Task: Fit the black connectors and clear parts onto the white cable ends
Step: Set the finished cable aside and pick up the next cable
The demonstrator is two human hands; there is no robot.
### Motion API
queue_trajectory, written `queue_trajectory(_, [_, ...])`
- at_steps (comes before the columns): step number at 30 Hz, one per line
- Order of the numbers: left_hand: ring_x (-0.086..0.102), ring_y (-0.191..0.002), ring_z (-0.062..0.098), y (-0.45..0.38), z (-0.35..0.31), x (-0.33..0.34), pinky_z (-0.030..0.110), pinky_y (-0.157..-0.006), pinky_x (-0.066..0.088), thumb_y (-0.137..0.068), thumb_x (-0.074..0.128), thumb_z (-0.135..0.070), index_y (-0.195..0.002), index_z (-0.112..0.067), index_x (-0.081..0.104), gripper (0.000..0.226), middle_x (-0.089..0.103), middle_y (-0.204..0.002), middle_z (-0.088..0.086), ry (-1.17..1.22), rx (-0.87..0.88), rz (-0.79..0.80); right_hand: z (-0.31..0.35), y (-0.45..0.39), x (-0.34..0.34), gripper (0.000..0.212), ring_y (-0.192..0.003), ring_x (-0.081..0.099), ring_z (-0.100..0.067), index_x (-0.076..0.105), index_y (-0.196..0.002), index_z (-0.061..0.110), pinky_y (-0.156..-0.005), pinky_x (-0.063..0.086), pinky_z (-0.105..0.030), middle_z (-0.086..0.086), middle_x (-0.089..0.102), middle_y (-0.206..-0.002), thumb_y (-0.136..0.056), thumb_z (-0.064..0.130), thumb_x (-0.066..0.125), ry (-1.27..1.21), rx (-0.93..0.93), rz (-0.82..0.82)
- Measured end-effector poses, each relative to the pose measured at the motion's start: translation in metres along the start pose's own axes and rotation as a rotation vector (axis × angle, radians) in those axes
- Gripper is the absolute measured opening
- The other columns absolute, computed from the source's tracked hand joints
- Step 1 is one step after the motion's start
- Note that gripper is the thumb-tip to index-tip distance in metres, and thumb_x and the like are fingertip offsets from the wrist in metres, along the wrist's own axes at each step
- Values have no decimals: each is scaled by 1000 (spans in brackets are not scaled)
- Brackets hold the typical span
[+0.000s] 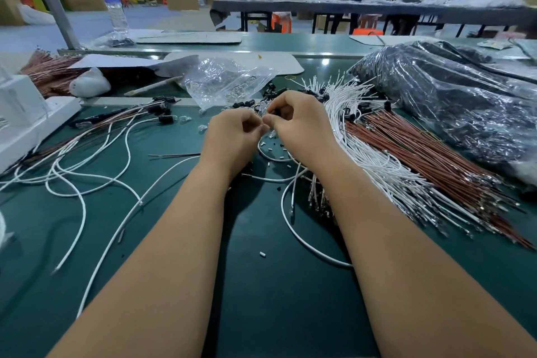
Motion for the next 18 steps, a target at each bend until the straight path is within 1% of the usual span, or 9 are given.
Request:
queue_trajectory(2, [58, -67, 16, -1, 1, -2, 25, -66, 46, -84, 70, -18, -83, -12, 70, 6, 66, -71, 1, 35, -2, -31, -1, -1, -2, 23, -75, 57, -15, 65, -108, 11, -74, 49, -29, 0, 61, -83, -87, 1, 60, -13, 35, 4])
queue_trajectory(4, [53, -61, 13, -2, 2, -3, 24, -62, 43, -85, 68, -19, -90, -12, 70, 8, 62, -68, 0, 43, 1, -45, -2, -1, -3, 39, -87, 59, -18, 59, -122, 9, -82, 50, -33, -4, 61, -94, -88, -7, 49, 48, 60, 55])
queue_trajectory(6, [48, -57, 10, -3, 2, -2, 23, -58, 38, -87, 66, -19, -92, -14, 69, 8, 59, -65, -1, 40, 1, -56, -6, 0, 0, 52, -105, 56, -25, 52, -133, 10, -91, 48, -38, -9, 60, -112, -86, -10, 43, 203, 72, 163])
queue_trajectory(7, [47, -58, 13, -4, 3, -2, 24, -58, 37, -88, 65, -19, -91, -13, 69, 7, 59, -66, 0, 38, -1, -57, -8, 1, 3, 56, -113, 52, -26, 49, -137, 13, -95, 46, -39, -9, 58, -122, -87, -10, 43, 298, 78, 227])
queue_trajectory(9, [51, -65, 20, -5, 3, -2, 29, -63, 41, -89, 64, -15, -90, -10, 69, 8, 61, -71, 4, 26, -3, -57, -11, 3, 9, 57, -121, 46, -27, 49, -138, 18, -101, 43, -43, -8, 56, -132, -88, -7, 43, 434, 80, 322])
queue_trajectory(12, [60, -74, 28, -6, 3, -1, 36, -72, 49, -90, 61, -13, -91, -5, 67, 11, 65, -77, 9, 25, -9, -47, -11, 4, 10, 37, -115, 45, -27, 64, -121, 18, -98, 41, -41, -6, 60, -123, -92, 2, 47, 563, 21, 319])
queue_trajectory(15, [61, -78, 29, -5, 1, 0, 36, -72, 48, -92, 57, -16, -86, -8, 61, 11, 67, -81, 11, -2, -24, -16, -11, 4, 9, 18, -106, 51, -26, 71, -102, 18, -93, 43, -37, -4, 63, -106, -92, 13, 56, 598, -7, 265])
queue_trajectory(16, [60, -79, 29, -4, 1, 0, 36, -73, 48, -92, 57, -16, -86, -9, 59, 10, 67, -82, 11, -13, -30, -7, -10, 5, 9, 15, -105, 52, -25, 70, -101, 18, -93, 44, -37, -4, 63, -104, -92, 19, 58, 595, -6, 256])
queue_trajectory(18, [59, -79, 29, -4, 1, 1, 35, -71, 46, -92, 56, -16, -87, -7, 58, 11, 66, -82, 11, -25, -45, 3, -8, 6, 10, 19, -107, 51, -25, 66, -108, 19, -93, 43, -37, -3, 63, -105, -93, 28, 59, 574, -8, 250])
Point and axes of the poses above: each hand's wrist, its own y-axis away from the middle knuckle, its own x-axis out of the palm, z = x × y, the point moved 3 cm from there along -y, towards the middle knuckle
